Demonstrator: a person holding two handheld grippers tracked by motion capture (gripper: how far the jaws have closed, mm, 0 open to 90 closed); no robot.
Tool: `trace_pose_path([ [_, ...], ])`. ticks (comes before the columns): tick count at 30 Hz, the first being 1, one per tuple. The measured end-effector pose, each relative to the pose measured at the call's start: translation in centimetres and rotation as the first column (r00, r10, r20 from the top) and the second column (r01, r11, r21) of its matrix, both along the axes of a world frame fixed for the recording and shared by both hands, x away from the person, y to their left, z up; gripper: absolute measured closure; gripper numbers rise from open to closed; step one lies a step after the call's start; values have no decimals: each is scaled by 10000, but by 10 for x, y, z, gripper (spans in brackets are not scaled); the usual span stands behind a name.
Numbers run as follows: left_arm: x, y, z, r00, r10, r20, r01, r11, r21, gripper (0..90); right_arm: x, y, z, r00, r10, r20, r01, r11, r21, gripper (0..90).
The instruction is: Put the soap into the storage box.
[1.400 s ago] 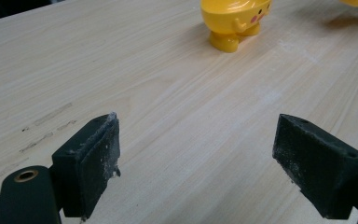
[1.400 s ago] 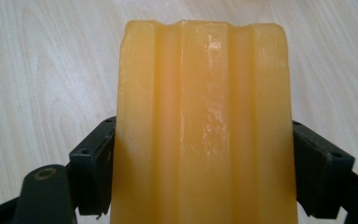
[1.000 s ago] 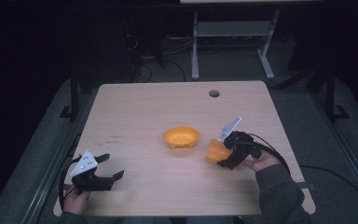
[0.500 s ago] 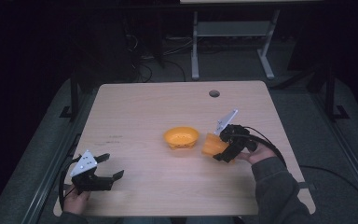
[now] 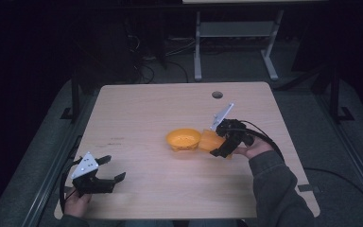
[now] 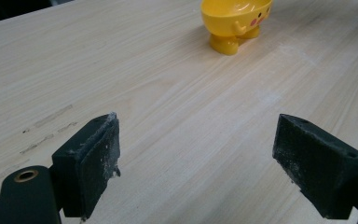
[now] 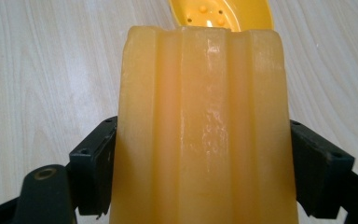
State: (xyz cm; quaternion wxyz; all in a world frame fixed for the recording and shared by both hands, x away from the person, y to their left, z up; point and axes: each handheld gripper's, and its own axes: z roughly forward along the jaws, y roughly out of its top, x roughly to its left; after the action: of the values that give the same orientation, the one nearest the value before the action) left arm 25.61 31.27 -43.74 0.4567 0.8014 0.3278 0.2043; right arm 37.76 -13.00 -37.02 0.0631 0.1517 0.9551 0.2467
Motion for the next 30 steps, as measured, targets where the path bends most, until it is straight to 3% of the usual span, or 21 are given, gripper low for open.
trace_pose_path([
  [16,0,0,0,10000,-1,5,1,10000,-34,143,12,14,10,9996,267,20,-267,9996,130,205],
  [24,0,0,0,10000,-13,10,13,10000,-43,143,18,22,14,9991,431,41,-430,9990,-71,205],
  [27,0,0,0,10000,-10,12,10,10000,-44,143,20,24,15,9988,494,64,-494,9987,120,205],
  [30,0,0,1,10000,-27,14,27,10000,-27,143,20,27,15,9988,485,40,-485,9988,-44,205],
])
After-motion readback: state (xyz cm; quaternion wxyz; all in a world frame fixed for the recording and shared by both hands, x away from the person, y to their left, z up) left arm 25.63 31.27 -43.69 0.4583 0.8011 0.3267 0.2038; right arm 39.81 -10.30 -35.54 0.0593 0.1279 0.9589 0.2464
